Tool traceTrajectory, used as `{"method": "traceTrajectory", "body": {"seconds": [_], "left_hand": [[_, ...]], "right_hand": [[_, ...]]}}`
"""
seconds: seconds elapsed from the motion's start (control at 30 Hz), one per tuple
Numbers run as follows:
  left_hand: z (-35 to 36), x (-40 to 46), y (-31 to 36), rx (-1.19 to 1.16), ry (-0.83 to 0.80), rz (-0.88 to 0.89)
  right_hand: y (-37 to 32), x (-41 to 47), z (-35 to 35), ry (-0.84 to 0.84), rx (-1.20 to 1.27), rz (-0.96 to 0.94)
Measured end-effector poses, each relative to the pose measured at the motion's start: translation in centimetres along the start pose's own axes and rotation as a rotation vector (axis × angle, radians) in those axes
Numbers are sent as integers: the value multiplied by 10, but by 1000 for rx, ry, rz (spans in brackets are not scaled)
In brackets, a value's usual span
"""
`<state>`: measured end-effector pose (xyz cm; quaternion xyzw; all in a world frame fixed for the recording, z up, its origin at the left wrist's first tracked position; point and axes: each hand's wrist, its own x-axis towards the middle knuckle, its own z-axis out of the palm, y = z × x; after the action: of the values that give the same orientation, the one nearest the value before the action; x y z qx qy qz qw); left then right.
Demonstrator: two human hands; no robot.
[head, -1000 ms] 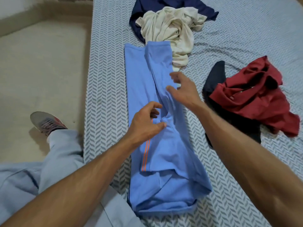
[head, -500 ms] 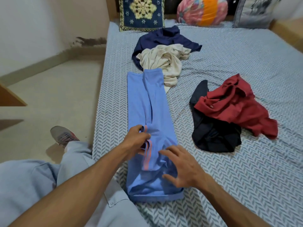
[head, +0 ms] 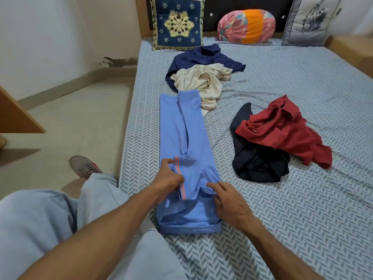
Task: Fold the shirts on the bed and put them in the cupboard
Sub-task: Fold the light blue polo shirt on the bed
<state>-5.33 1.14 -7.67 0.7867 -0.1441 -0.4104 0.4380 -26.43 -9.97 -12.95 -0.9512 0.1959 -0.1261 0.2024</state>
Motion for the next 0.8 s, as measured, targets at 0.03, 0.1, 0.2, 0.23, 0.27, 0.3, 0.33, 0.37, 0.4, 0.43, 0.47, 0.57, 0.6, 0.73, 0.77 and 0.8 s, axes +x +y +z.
{"method": "traceTrajectory", "body": {"seconds": [0.03, 0.1, 0.2, 0.23, 0.27, 0.3, 0.33, 0.37, 0.4, 0.43, 0.47, 0.57, 0.6, 0.73, 0.77, 0.8], "left_hand": [[-2, 0, 1, -21, 27, 40], [-9, -1, 1, -36, 44, 100], [-20, 1, -6, 57, 60, 118], [-23, 4, -11, 92, 71, 97], [-25, 5, -16, 120, 66, 58], [-26, 5, -21, 136, 40, 8], [-26, 5, -27, 146, -2, -30], [-27, 4, -33, 164, -43, -53], [-28, 3, -37, 200, -73, -52], [-28, 1, -39, 254, -98, -37], [-28, 0, -40, 304, -123, -20], [-25, -1, -41, 349, -150, -15], [-25, -1, -42, 356, -135, -7], [-32, -2, -45, 432, -96, 74], [-34, -3, -46, 456, -97, 87], [-36, -5, -47, 488, -109, 107]], "right_hand": [[-1, 0, -3, 28, 25, 0], [-5, 1, -10, 46, 52, -16], [-7, 2, -9, 3, 27, -52], [-8, 1, -7, -26, -2, -59], [-8, 0, -4, -54, -48, -62], [-8, -3, -1, -71, -98, -54], [-8, -6, 0, -78, -132, -24], [-8, -10, 1, -74, -154, 18], [-7, -14, 1, -69, -162, 68], [-5, -17, 0, -60, -163, 109], [-3, -20, -1, -51, -149, 145], [6, -29, -1, -28, 16, 335], [9, -33, -4, -27, 84, 409], [15, -50, -10, -58, -4, 430], [14, -52, -10, -76, -68, 402], [13, -53, -8, -91, -108, 380]]}}
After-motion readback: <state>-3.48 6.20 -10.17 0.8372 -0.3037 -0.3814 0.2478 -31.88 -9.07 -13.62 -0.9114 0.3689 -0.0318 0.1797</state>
